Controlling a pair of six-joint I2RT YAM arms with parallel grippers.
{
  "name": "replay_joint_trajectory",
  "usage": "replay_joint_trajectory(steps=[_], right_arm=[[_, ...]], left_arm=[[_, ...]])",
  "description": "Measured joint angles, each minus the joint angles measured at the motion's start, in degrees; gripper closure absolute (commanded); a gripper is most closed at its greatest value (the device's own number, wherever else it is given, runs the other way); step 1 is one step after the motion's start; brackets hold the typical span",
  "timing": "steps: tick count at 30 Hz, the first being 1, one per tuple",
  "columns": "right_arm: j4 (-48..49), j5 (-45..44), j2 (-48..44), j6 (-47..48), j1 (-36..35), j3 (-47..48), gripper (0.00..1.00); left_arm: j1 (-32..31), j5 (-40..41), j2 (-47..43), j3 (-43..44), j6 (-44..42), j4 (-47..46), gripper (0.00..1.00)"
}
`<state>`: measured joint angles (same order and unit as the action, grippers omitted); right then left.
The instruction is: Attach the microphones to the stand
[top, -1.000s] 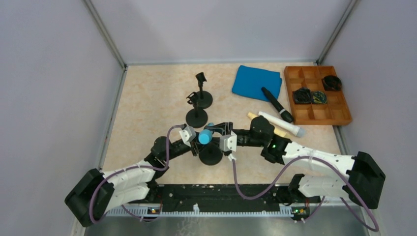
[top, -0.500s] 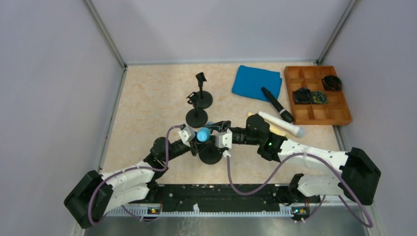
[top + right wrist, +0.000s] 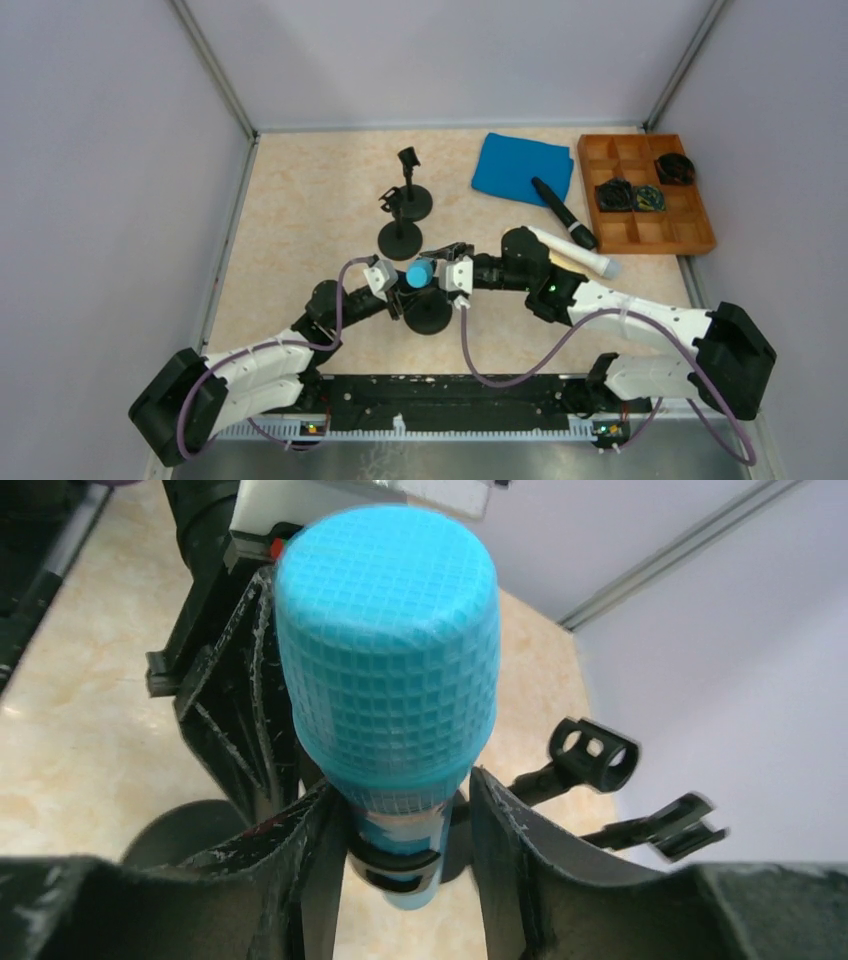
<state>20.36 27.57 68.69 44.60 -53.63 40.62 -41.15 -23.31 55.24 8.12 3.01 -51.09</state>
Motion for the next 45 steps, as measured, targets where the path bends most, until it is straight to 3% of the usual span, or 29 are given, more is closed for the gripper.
replay_joint_trajectory(steps=[2,5,10,14,23,30,33,37,41,45], right_arm=[[-1.11,0.83,-0.61,-2.16,0.79,-0.13,0.21],[-1.51,1.42,-0.66,-5.33,1.81,-0.09,0.12],[0.61,3.08,-1.6,-9.38,1.51,-0.07,0.11],[1.6,2.67,-7.69,-10.47,1.29,-1.03,0.09],[2.03,-6.03,-25.92,-10.62,1.29,-9.35,0.08],[-3.91,-12.7,-30.08,-14.93,1.29,-13.64,0.08],[-5.75,-13.94,-29.97,-16.65,1.29,-13.79,0.08],[-6.95,-14.29,-29.83,-18.21,1.29,-13.94,0.09],[-6.93,-14.4,-29.16,-19.41,1.29,-13.94,0.09],[-6.91,-14.4,-28.3,-20.41,1.27,-13.94,0.09]], left_arm=[[-0.17,-0.5,0.02,0.0,-0.39,0.07,1.0],[-0.39,-1.84,0.17,0.0,-1.16,-0.37,1.0],[-0.63,-2.32,0.9,0.0,-1.27,-1.16,1.0],[-0.66,0.81,0.26,0.02,-0.74,-0.98,1.0],[-0.72,17.42,-13.49,2.01,-2.93,13.11,1.0],[1.05,30.05,-13.97,8.85,-8.68,19.47,1.0],[5.55,31.41,-11.37,11.74,-9.2,19.45,1.0],[16.96,29.11,-6.58,14.14,-7.61,18.64,1.0],[30.93,23.69,2.34,16.11,-3.32,15.47,1.0],[39.17,19.71,12.87,18.23,-0.28,9.64,1.0]])
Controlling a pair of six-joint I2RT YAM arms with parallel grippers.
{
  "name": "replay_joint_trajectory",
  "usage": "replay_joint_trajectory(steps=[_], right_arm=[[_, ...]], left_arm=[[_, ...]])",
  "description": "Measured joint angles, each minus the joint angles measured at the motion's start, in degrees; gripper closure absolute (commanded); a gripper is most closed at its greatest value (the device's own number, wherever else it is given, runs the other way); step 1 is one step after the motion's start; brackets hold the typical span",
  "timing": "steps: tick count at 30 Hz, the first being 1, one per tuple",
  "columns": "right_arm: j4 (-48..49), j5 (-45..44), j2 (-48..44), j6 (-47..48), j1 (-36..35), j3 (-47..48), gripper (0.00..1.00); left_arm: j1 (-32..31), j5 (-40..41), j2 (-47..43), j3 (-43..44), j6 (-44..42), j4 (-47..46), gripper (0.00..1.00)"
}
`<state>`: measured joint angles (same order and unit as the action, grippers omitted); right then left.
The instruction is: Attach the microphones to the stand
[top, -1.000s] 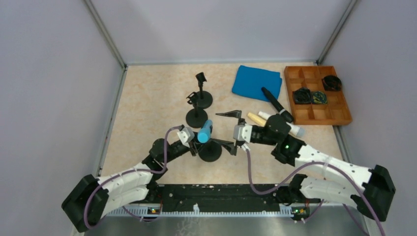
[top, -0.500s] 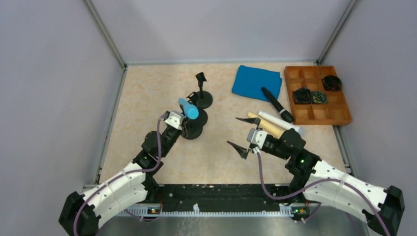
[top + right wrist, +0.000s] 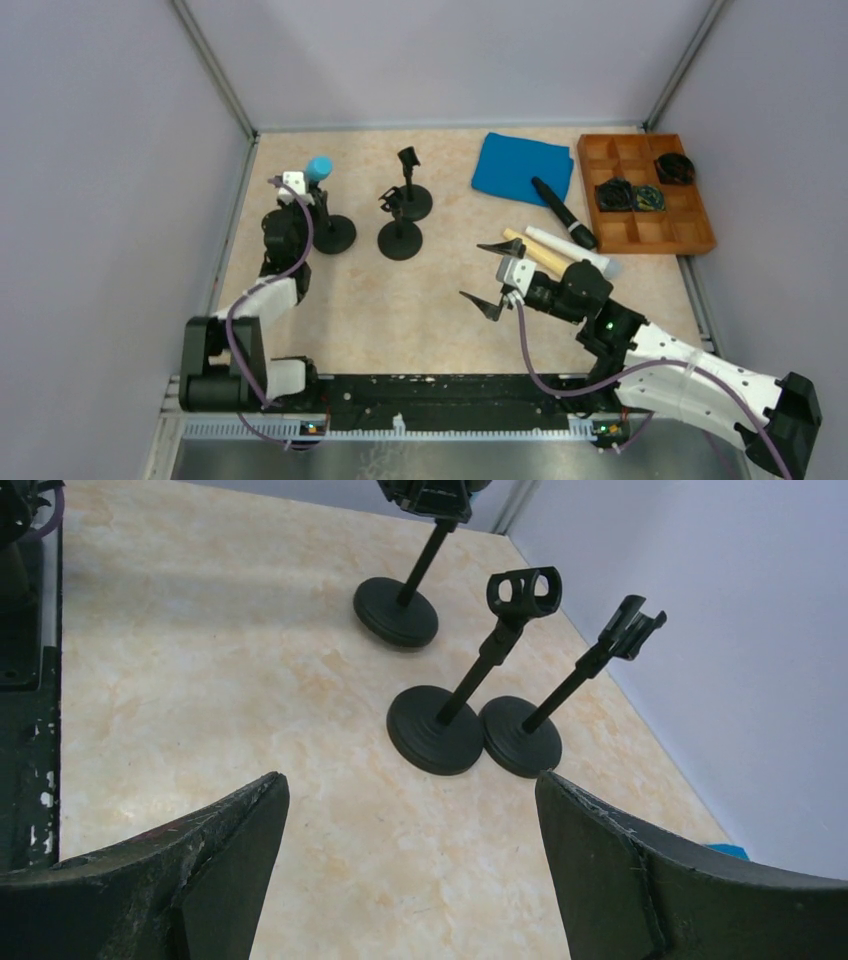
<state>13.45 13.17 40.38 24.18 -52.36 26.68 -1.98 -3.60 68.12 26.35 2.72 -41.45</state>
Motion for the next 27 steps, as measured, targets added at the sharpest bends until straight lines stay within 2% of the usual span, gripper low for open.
replay_joint_trajectory(steps=[7,12,23,27], right_arm=[[0.17,-0.33,1.01,-1.33,0.0,-0.07,0.09],[0.63,-1.11,1.01,-2.71,0.02,-1.27,0.09],[0.52,-2.01,1.68,-3.93,0.02,-1.88,0.09],[0.44,-2.03,1.81,-4.33,0.02,-1.88,0.09]], left_arm=[[2.69,-8.39,20.61,11.89,1.81,-13.42,1.0],[5.01,-12.52,30.36,21.16,1.92,-19.65,1.0],[8.74,-16.5,42.69,35.52,1.62,-17.31,0.95],[8.85,-18.1,45.9,38.86,1.62,-14.6,0.86]])
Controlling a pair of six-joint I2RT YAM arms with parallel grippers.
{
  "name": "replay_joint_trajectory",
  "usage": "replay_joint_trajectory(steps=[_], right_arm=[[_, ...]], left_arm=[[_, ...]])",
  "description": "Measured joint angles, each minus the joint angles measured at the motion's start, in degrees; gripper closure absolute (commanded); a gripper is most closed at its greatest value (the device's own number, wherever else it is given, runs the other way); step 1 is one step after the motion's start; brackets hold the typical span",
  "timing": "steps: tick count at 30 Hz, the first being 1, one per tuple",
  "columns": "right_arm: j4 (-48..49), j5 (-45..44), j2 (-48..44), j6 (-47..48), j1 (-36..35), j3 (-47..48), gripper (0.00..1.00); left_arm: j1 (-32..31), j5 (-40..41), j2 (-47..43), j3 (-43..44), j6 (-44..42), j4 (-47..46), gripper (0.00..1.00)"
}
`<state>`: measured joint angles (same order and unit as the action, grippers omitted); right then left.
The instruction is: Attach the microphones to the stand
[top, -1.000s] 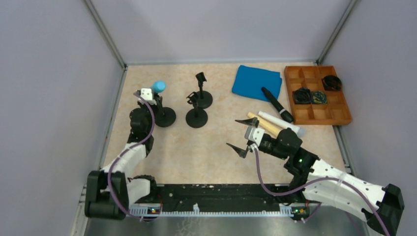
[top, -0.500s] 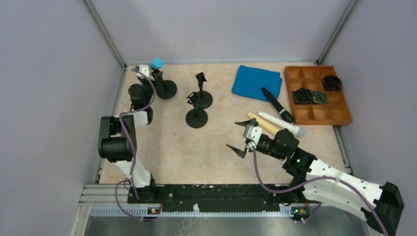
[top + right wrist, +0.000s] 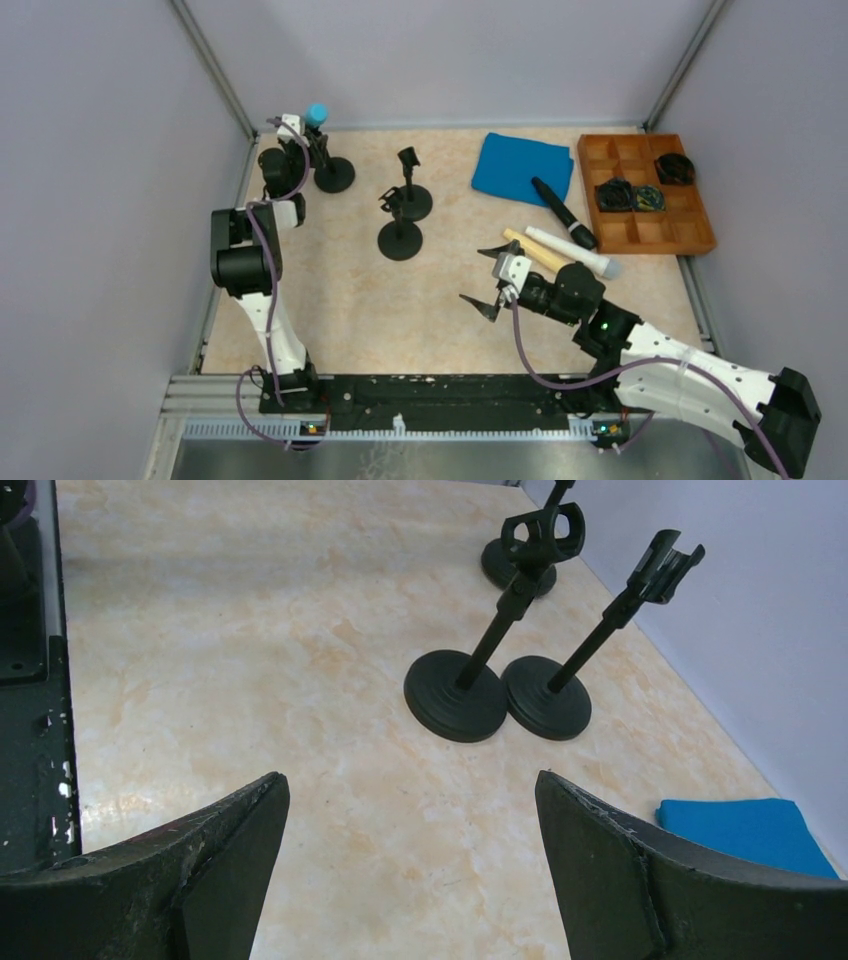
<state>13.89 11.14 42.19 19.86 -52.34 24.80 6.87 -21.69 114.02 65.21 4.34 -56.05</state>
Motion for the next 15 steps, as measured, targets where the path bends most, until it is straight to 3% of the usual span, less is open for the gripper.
replay_joint_trajectory(steps=[3,8,11,13,15], right_arm=[[-0.07,-0.17,0.0,-0.17,-0.02,0.0,0.09],[-0.24,-0.57,-0.02,-0.24,0.0,0.0,0.09],[-0.22,-0.76,-0.02,-0.57,0.0,0.0,0.09],[-0.07,-1.27,0.0,-1.2,0.0,0.0,0.09],[0.44,-2.14,0.0,-2.45,0.0,0.0,0.08]], left_arm=[[-0.02,-0.44,1.46,1.42,0.02,2.51,0.72],[-0.07,-0.33,1.77,2.43,-0.15,4.2,0.4],[-0.07,0.04,1.73,2.38,-0.07,3.74,0.3],[-0.04,0.28,1.38,1.7,0.04,3.56,0.13],[-0.02,0.46,0.17,0.02,0.33,3.76,0.07]])
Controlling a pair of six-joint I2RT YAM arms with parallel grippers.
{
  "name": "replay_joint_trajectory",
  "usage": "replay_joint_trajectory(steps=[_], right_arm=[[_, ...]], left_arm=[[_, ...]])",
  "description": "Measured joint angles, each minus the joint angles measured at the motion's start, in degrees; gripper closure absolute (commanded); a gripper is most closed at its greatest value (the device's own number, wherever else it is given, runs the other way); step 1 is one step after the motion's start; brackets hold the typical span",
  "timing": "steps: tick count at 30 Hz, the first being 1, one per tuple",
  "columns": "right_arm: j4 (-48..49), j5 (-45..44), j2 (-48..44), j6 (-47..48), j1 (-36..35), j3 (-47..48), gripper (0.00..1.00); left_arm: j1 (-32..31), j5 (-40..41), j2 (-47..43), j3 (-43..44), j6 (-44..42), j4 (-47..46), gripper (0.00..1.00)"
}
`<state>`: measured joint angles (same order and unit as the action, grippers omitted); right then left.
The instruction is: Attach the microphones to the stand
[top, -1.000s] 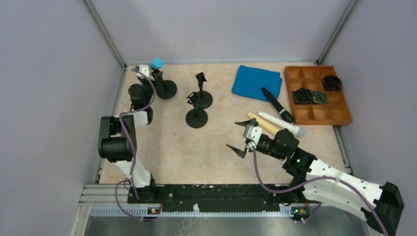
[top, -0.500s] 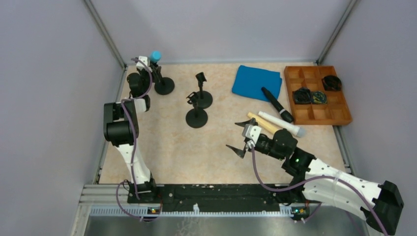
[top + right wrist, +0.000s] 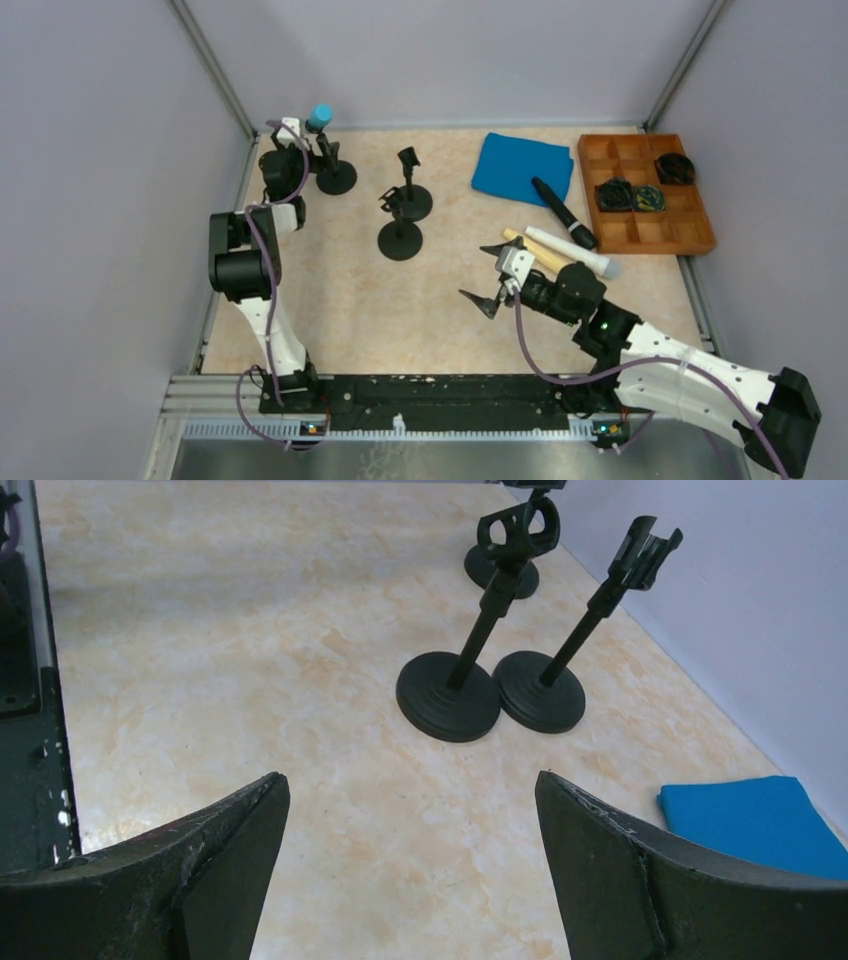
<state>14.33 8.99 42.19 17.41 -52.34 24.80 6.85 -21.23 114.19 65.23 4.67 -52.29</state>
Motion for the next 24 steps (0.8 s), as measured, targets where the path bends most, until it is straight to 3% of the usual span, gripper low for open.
replay_joint_trajectory(steps=[3,14,19,24], right_arm=[[1.73,-0.92,0.5,-1.79,-0.02,0.0,0.08],[3.41,-3.87,3.21,-4.85,-0.02,0.0,0.08],[4.28,-6.45,4.42,-5.75,0.0,0.0,0.08],[4.2,-9.55,6.19,-7.58,0.02,0.09,0.07]], left_arm=[[0.02,0.72,-3.58,-4.0,1.62,0.22,0.01],[-2.64,7.69,-26.97,-23.69,12.2,3.76,0.01],[-14.14,16.72,-43.41,-36.46,16.02,9.27,0.01],[-23.04,19.04,-56.39,-49.05,18.32,10.58,0.01]])
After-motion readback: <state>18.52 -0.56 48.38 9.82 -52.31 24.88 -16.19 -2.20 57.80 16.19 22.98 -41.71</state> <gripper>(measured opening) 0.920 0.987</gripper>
